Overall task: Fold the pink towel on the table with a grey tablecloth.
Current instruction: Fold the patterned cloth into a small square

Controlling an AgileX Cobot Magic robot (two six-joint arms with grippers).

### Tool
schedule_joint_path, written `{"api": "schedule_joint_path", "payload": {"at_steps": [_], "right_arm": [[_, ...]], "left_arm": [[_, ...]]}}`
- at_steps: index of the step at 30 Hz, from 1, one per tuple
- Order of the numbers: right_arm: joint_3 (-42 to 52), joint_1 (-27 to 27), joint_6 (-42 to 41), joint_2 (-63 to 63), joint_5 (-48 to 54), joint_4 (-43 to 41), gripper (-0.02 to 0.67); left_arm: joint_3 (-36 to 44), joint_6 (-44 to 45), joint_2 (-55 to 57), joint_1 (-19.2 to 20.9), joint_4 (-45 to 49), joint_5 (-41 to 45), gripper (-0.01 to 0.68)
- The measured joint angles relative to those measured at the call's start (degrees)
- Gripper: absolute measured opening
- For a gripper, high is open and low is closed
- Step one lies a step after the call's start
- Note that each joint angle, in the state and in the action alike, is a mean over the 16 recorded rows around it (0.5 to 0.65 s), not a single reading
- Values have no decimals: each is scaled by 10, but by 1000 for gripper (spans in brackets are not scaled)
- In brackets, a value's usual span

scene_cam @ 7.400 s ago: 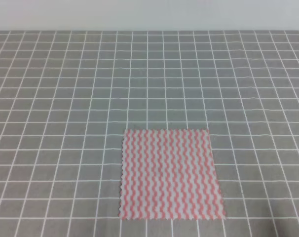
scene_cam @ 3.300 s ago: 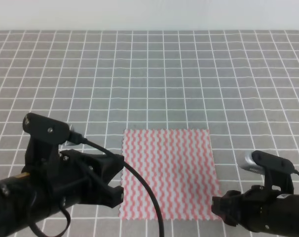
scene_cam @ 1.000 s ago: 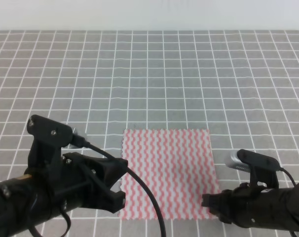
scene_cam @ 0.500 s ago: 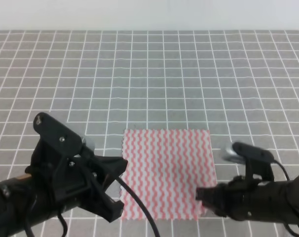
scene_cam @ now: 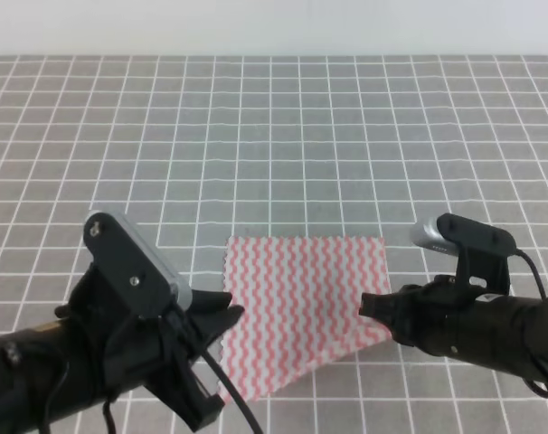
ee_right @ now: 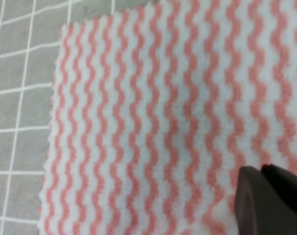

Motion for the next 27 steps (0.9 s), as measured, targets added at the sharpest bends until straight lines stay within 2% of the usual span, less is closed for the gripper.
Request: {"api": "schedule_joint_path", "payload": {"at_steps": [6, 11, 27], "right_arm": [[-11, 0, -5, 10, -17, 1, -15], [-23, 0, -10, 18, -23, 1, -15], [-43, 0, -26, 19, -48, 1, -15]], "left_arm": [[0, 16, 17, 0, 0, 18, 303], [0, 43, 41, 0, 0, 21, 376], [0, 120, 126, 0, 0, 23, 381]]}}
